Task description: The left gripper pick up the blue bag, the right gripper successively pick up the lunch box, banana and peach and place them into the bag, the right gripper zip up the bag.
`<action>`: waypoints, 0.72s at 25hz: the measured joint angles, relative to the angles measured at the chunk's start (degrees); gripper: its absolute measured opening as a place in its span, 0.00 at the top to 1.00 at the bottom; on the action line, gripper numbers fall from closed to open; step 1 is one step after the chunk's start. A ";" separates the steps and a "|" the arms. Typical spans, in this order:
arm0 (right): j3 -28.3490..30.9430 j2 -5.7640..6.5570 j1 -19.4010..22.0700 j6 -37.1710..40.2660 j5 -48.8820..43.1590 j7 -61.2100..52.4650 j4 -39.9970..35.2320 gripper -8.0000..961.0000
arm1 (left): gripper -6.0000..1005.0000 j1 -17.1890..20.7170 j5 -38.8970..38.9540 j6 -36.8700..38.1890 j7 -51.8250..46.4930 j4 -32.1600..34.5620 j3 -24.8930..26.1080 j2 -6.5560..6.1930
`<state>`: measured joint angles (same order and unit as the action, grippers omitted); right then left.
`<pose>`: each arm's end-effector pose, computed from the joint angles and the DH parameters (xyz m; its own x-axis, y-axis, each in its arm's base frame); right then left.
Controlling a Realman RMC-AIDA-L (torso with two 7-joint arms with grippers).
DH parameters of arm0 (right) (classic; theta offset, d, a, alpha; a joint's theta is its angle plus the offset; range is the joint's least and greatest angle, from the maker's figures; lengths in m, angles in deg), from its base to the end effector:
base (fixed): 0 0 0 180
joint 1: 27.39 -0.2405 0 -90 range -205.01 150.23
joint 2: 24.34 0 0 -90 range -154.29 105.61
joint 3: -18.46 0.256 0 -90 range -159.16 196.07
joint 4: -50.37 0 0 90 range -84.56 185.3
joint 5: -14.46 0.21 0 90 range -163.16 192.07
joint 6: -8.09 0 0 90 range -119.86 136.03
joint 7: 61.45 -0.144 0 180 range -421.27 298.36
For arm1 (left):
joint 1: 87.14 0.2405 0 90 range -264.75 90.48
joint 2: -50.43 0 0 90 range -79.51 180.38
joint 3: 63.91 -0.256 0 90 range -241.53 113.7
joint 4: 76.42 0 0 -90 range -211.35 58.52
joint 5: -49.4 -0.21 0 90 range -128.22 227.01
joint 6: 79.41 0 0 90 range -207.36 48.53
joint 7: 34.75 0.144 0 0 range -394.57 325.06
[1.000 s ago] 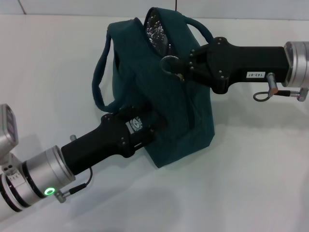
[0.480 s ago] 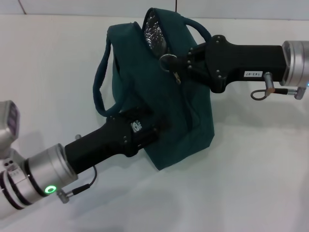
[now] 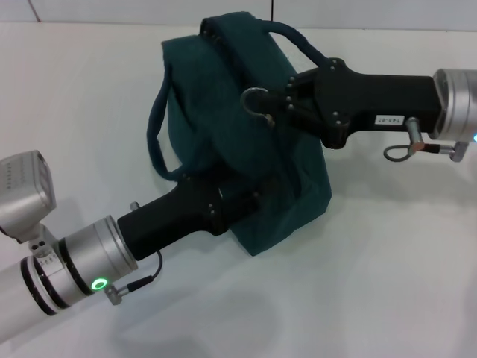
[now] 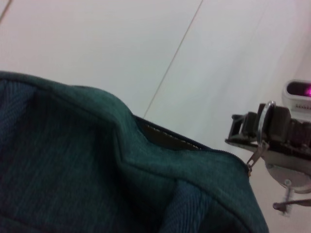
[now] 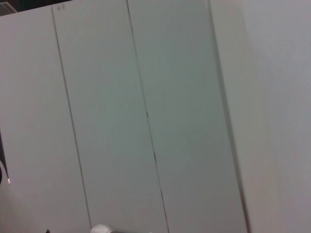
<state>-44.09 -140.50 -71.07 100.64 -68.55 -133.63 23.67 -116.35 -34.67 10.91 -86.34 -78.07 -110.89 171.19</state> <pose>0.1434 0.3594 -0.0185 0.7032 -0.1115 -0.7022 -0.1309 -0.9910 0.0262 -0.2543 0.2615 -0.0824 0.4349 0.3581 0.8262 0.6092 -0.7927 0.0229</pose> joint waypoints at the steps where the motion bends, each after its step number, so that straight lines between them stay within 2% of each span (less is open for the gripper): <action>1: 0.14 -0.01 0.32 -0.02 0.06 0.01 0.02 0.98 | 0.40 0.03 0.16 0.00 0.81 0.00 0.08 0.00; 10: 0.13 0.05 2.50 -2.04 2.28 -0.30 0.03 0.98 | 0.48 0.26 0.79 0.23 4.05 -0.35 0.12 0.00; 13: 0.49 0.16 2.67 -3.20 2.84 -0.36 0.03 0.98 | 0.68 0.24 0.69 0.02 5.09 -0.37 -0.16 0.00; 18: 0.50 0.13 2.71 -5.73 3.67 -0.53 0.03 0.98 | 0.90 0.40 -0.01 -0.05 6.58 -0.42 -0.40 -0.02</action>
<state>-43.59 -140.38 -68.36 94.91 -64.88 -134.15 23.70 -115.95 -34.68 10.86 -79.76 -78.49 -111.29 171.17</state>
